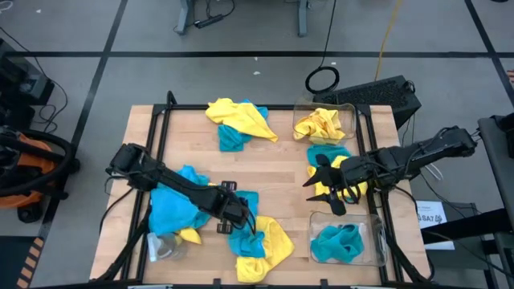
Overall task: Sort microfiber towel by color & place in baskets
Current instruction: Put the blue microfiber cloth into the bottom transparent bin
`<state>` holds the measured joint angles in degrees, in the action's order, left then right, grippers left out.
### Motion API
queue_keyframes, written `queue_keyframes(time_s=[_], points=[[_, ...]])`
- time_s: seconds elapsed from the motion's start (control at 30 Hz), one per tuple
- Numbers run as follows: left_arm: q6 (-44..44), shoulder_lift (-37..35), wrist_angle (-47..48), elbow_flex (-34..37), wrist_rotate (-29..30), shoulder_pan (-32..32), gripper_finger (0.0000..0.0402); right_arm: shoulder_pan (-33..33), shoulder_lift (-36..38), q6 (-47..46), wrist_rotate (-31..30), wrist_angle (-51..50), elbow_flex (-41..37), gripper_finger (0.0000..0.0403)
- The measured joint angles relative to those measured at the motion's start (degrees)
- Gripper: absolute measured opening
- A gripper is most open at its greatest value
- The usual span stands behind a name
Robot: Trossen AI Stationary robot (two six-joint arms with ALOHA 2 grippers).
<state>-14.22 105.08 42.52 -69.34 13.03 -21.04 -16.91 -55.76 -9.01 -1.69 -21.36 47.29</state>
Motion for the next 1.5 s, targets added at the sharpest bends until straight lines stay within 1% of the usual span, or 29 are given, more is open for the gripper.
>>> queue_keyframes(time_s=[0.2,0.3,0.53,0.7,0.77,0.87,1.03,1.2,1.33,1.4,1.5], points=[[0.00,-6.09,0.71,-0.04,4.06,0.42,0.0005,-1.35,-3.93,0.97,-0.02,4.51,0.00,0.0210],[0.11,-9.28,0.39,-0.09,7.34,0.57,0.0005,-1.57,-5.91,1.82,-0.04,6.80,0.00,0.0210],[1.88,-14.72,-1.76,-0.09,12.79,1.07,0.0005,-1.59,-11.48,5.68,-0.02,15.66,0.00,0.0210],[4.75,-16.63,-5.18,-0.16,14.30,2.09,0.0004,-1.59,-15.55,8.95,-0.16,23.04,-0.02,0.0210],[5.85,-16.81,-5.83,-0.64,14.46,2.59,0.0004,-1.59,-17.25,9.62,-1.09,26.43,-0.02,0.0211],[7.28,-16.75,-6.03,-1.84,14.75,3.40,0.0004,-1.59,-19.85,11.26,-1.95,30.75,-0.02,0.0223],[9.16,-16.77,-6.23,-3.53,15.84,4.49,0.0004,-1.55,-23.19,11.67,-6.82,34.94,-0.02,0.0277],[11.72,-16.77,-9.46,-4.28,15.61,4.86,0.0004,-1.18,-25.69,12.21,-12.91,39.80,-0.02,0.0324],[13.64,-16.77,-13.85,-4.44,13.46,4.94,0.0004,-0.79,-26.80,13.37,-18.89,41.97,-0.02,0.0337],[14.53,-16.77,-15.56,-4.44,12.22,4.94,0.0004,-0.52,-26.91,13.43,-21.71,41.78,-0.02,0.0337],[15.31,-16.77,-17.07,-4.44,11.21,4.90,0.0004,-0.10,-26.91,14.01,-24.14,41.92,-0.02,0.0331]])
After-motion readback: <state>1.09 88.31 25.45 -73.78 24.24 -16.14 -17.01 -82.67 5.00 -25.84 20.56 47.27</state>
